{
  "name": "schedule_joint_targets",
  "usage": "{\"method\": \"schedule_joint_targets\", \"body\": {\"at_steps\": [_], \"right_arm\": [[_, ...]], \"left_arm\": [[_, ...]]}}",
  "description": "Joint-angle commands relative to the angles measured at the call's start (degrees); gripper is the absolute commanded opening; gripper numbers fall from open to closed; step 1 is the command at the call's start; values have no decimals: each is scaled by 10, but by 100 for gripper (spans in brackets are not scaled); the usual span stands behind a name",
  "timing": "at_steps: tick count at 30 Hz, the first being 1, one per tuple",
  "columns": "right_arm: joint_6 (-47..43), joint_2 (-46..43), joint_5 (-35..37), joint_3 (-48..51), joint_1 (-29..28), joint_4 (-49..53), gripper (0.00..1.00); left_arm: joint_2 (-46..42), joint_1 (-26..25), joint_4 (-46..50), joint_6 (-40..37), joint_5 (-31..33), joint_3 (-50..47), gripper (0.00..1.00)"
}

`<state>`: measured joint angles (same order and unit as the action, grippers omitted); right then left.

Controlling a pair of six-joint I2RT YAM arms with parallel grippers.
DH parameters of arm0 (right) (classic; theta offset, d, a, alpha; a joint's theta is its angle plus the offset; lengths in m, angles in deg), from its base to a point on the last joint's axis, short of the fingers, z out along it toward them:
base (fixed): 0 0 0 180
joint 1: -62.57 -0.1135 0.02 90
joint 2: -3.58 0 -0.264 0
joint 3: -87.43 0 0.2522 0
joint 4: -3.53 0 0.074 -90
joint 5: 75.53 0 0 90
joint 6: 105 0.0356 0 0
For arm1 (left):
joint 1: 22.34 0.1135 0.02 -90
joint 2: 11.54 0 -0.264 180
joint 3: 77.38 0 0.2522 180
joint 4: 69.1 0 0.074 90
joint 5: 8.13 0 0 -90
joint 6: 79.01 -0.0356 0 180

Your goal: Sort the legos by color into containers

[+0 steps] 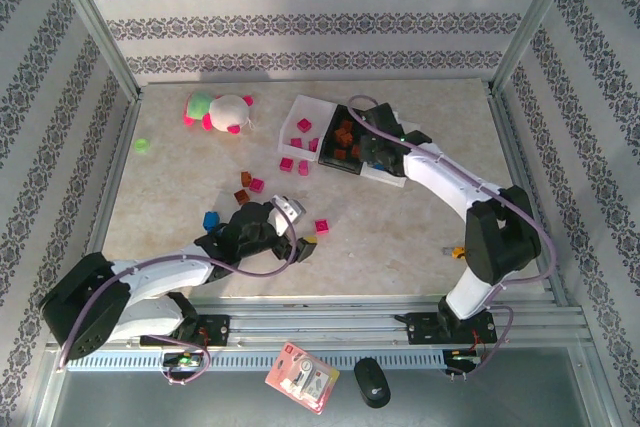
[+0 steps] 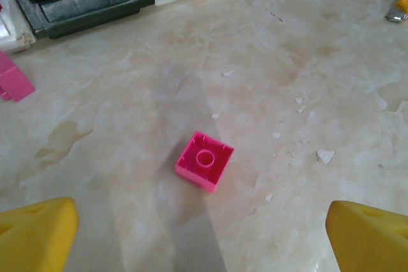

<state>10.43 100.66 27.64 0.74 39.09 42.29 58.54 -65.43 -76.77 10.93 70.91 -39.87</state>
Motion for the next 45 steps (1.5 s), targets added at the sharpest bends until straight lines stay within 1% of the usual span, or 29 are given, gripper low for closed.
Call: {"method": "schedule_joint_targets", "body": {"at_steps": [1,4,7,11,13,18,19,22,24,27,31,33,35,37,41,42,45], "right_arm": [[-27,41,-26,-15,29,-22,41],[-35,77,-48,-38,51,-24,44],[-43,100,-52,-58,60,-22,47],[-48,84,-52,-61,60,-21,58],[-49,59,-47,-52,57,-24,65],[-55,-21,-38,-13,43,-26,73],[-58,-42,-37,0,39,-28,74],[-65,-106,-38,40,24,-36,75],[-68,-146,-44,65,17,-37,76],[-69,-198,-54,103,6,-34,77],[-66,-248,-52,144,-2,-22,78],[-61,-269,-48,163,-2,-21,78],[-58,-284,-47,178,-2,-20,78],[-56,-293,-48,184,-2,-17,78],[-58,-299,-44,187,-2,-14,79],[-58,-298,-45,187,-1,-14,79],[-60,-296,-47,184,-1,-14,79]], "left_arm": [[16,-8,-53,-16,-12,23,99],[30,-7,-54,-18,1,28,99],[39,-8,-45,-24,10,33,99],[41,-8,-24,-36,12,39,99],[45,-7,-10,-42,12,45,99],[77,-7,53,-58,-8,81,99],[86,-7,71,-62,-14,92,100],[117,-8,127,-68,-21,130,92],[137,-7,154,-74,-19,154,91],[170,-7,158,-77,-20,178,89],[225,-7,207,-91,-26,236,84],[250,-8,216,-105,-27,254,83],[273,-7,216,-123,-30,264,77],[294,-8,227,-137,-33,278,75],[317,-7,231,-140,-41,291,65],[320,-8,229,-136,-41,292,61],[319,-7,215,-127,-39,289,43]]}}
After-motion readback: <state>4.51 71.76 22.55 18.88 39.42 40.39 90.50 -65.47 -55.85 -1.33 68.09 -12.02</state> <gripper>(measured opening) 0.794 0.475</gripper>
